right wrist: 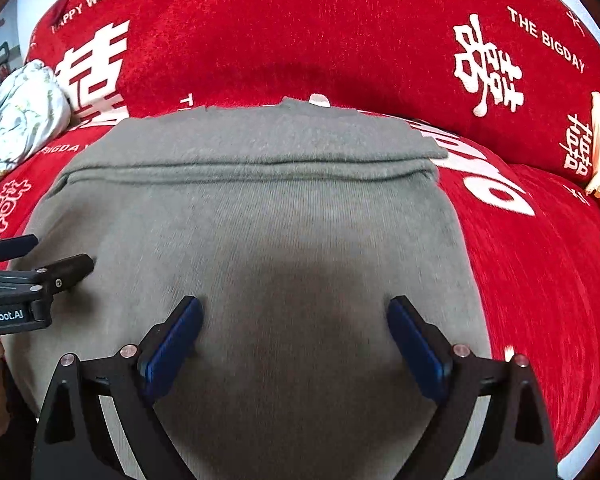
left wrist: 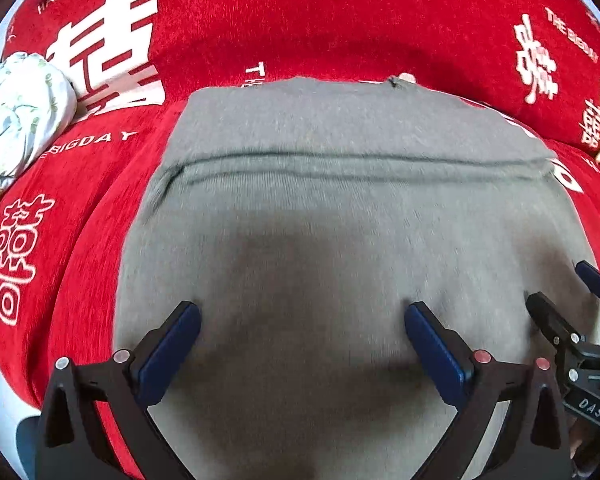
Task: Fold small clothes
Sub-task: 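Close the left tool on the sweater hem while the right tool grasps it too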
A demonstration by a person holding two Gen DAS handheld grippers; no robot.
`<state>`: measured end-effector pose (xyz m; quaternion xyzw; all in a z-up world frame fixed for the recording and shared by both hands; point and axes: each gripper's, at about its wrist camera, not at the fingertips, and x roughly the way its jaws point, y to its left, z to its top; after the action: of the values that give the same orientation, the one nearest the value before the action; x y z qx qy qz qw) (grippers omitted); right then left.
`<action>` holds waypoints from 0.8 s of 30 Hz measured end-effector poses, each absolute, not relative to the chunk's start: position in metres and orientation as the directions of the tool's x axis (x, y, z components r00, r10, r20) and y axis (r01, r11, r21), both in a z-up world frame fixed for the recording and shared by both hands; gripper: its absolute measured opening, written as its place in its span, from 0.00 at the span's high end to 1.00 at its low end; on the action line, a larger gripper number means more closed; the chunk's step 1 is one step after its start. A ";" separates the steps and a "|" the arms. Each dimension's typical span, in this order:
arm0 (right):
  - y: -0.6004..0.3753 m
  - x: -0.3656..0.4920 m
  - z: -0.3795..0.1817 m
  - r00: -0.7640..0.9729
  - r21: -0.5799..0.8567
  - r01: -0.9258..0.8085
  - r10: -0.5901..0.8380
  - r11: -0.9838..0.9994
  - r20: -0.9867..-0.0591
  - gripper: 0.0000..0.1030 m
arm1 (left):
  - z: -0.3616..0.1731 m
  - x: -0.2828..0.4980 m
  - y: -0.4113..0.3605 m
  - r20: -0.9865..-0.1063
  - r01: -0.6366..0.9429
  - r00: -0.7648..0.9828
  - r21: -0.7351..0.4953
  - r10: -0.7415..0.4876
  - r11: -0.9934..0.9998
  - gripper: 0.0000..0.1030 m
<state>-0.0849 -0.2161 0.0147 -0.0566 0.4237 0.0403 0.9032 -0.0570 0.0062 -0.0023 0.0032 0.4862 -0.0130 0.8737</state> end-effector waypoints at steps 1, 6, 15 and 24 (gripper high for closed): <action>-0.216 -0.091 0.014 0.641 -0.073 -0.123 0.023 0.990 -0.767 0.08 | -0.003 -0.065 0.006 -0.847 0.029 0.531 -0.006 -0.020 1.000 0.00; -0.217 -0.120 0.013 0.649 -0.091 -0.136 0.019 0.986 -0.761 0.08 | -0.006 -0.094 0.009 -0.846 0.041 0.532 -0.018 -0.037 0.999 0.00; -0.220 -0.165 0.004 0.614 -0.141 -0.191 0.006 0.971 -0.790 0.01 | -0.013 -0.140 0.018 -0.870 0.074 0.491 -0.006 -0.042 0.997 0.00; -0.254 -0.200 -0.003 0.565 -0.065 -0.090 -0.003 0.994 -0.825 0.00 | -0.045 -0.164 0.084 -0.933 -0.169 0.346 -0.165 -0.098 0.972 0.01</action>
<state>-0.2004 -0.2539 -0.0027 -0.0500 0.4657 0.0248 0.8832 -0.1639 0.0843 -0.0446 -0.1171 0.5713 0.0218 0.8121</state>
